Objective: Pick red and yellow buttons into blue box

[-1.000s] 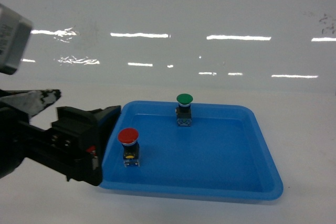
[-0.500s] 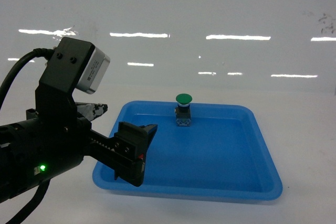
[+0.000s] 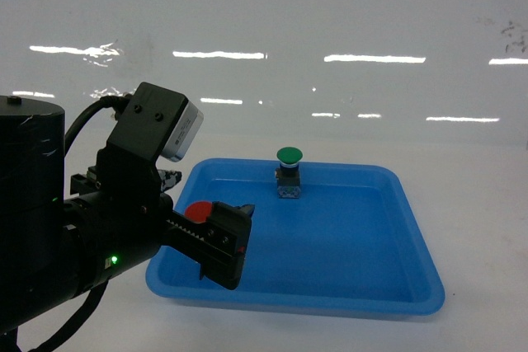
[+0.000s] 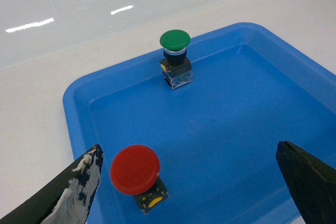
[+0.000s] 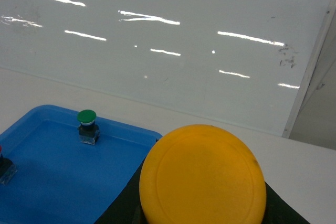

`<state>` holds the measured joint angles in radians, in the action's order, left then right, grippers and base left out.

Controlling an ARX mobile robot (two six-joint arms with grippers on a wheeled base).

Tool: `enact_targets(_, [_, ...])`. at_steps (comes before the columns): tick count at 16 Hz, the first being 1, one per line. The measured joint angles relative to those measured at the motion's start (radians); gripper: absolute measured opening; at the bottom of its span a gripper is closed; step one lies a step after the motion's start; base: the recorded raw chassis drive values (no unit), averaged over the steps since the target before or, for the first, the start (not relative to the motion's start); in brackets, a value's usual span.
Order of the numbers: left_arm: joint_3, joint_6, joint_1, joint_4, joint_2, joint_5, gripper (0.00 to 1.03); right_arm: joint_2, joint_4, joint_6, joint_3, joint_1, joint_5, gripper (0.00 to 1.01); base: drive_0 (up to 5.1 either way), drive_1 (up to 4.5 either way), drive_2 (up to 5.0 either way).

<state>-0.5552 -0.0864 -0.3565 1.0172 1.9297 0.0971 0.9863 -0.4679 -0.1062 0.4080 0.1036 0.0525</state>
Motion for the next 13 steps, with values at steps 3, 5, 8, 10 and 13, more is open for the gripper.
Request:
enact_targets(3, [-0.004,-0.017,0.002,0.003,0.003,0.000,0.98,0.000,0.000,0.000,0.000,0.000,0.000,0.27,0.0,0.00,0.0])
enact_targets(5, [-0.105,-0.048,0.015,-0.032,0.087,0.011,0.98,0.000,0.000,0.000,0.000,0.000,0.000,0.27,0.0,0.00,0.0])
enact_targets(8, [-0.179,-0.084,0.032,-0.069,0.182,0.014,0.98,0.000,0.000,0.000,0.000,0.000,0.000,0.27,0.0,0.00,0.0])
enact_targets(10, [-0.203,-0.101,0.041,-0.071,0.226,0.004,0.98,0.000,0.000,0.000,0.000,0.000,0.000,0.27,0.0,0.00,0.0])
enact_targets(13, [-0.234,-0.106,0.047,-0.081,0.289,-0.016,0.98,0.000,0.000,0.000,0.000,0.000,0.000,0.27,0.0,0.00,0.0])
